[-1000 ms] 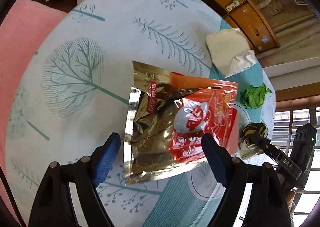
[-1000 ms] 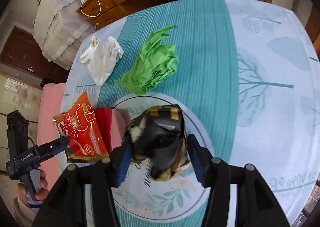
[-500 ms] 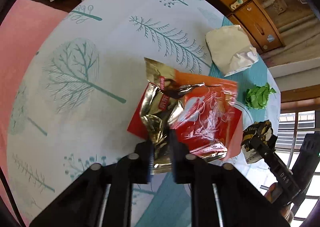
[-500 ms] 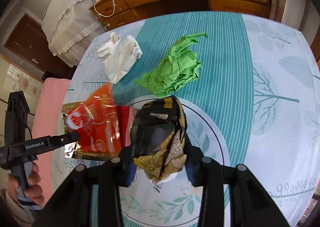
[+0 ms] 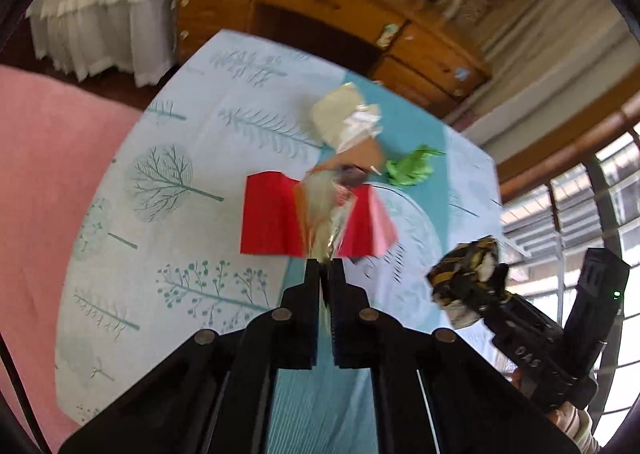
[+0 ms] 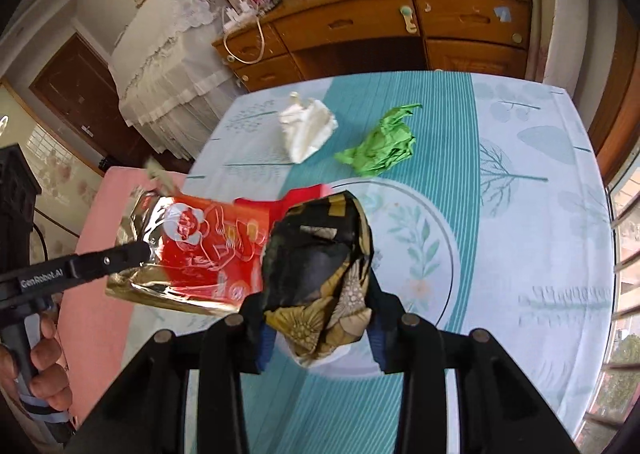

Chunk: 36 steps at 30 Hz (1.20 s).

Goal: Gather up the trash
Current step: 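Carry the snack packet and black wrapper toward the bin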

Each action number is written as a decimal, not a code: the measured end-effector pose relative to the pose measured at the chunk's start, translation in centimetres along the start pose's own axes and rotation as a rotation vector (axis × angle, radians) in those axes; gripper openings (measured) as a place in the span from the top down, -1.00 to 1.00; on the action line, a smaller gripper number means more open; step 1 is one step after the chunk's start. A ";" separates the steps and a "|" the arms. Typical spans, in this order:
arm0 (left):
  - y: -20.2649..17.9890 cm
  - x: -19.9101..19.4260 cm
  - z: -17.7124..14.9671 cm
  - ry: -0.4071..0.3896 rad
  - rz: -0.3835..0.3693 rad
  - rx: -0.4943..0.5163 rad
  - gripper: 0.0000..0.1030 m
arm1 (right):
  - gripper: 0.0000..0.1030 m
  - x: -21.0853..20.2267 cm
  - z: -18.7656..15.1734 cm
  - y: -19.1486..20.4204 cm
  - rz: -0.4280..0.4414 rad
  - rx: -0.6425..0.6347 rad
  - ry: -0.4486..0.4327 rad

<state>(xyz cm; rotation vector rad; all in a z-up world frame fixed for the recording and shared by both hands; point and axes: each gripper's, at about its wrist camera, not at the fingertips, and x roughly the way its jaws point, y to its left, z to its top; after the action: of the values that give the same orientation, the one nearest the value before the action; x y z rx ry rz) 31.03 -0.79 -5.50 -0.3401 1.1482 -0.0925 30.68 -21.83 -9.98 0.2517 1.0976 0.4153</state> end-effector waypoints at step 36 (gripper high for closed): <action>7.3 -16.6 -27.3 0.166 -0.139 0.468 0.95 | 0.28 -12.6 -32.5 18.8 -0.206 0.108 0.009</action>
<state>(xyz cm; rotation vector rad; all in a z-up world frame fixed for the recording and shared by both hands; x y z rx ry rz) -1.28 4.25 -3.15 0.0054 1.2264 -0.5103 -7.19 -10.82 -6.56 0.2289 1.1437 0.1740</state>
